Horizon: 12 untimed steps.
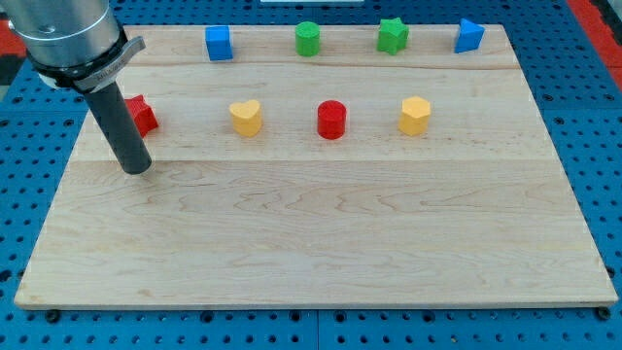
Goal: Slightly move down the yellow heart
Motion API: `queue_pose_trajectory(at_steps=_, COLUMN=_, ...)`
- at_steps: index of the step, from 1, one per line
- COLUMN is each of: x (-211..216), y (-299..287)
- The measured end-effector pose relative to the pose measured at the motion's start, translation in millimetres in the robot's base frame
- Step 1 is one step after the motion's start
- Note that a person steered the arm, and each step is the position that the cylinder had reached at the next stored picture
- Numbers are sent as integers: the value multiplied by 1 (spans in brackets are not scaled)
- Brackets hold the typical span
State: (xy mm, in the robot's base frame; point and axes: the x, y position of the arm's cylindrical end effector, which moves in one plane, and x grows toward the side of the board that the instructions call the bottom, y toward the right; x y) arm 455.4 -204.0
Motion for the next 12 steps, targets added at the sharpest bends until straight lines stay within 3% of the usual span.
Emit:
queue_pose_trajectory(at_steps=4, x=3, y=0)
queue_pose_trajectory(at_steps=6, x=1, y=43)
queue_pose_trajectory(at_steps=7, x=-16, y=36)
queue_pose_trajectory(at_steps=8, x=-59, y=47)
queue_pose_trajectory(at_steps=10, x=-115, y=109)
queue_pose_trajectory(at_steps=12, x=-47, y=143)
